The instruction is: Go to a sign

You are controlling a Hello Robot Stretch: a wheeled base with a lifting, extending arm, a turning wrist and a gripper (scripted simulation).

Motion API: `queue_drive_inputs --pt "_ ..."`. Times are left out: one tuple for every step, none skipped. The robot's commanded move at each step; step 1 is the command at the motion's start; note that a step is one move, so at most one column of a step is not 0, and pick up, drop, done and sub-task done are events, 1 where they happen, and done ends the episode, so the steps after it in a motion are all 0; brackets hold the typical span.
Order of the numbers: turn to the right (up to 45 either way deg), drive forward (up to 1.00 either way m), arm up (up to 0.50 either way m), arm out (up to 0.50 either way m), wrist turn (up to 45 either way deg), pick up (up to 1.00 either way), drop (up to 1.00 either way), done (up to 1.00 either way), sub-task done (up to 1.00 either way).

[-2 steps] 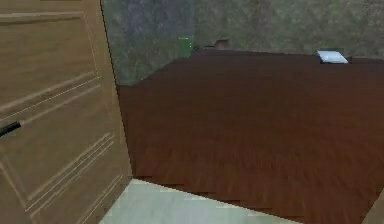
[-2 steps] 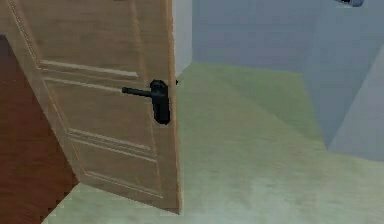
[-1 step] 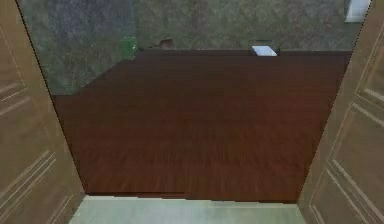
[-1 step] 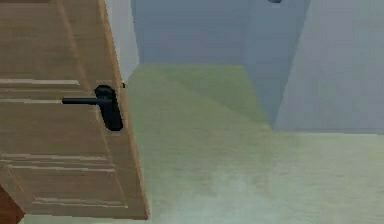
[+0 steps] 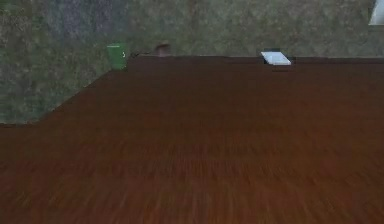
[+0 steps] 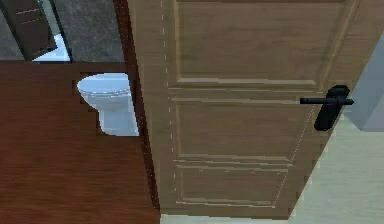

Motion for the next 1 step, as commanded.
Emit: queue_drive_inputs --pt "6.0 0.0 0.0 0.0 0.0 0.0 0.0 0.0 0.0"
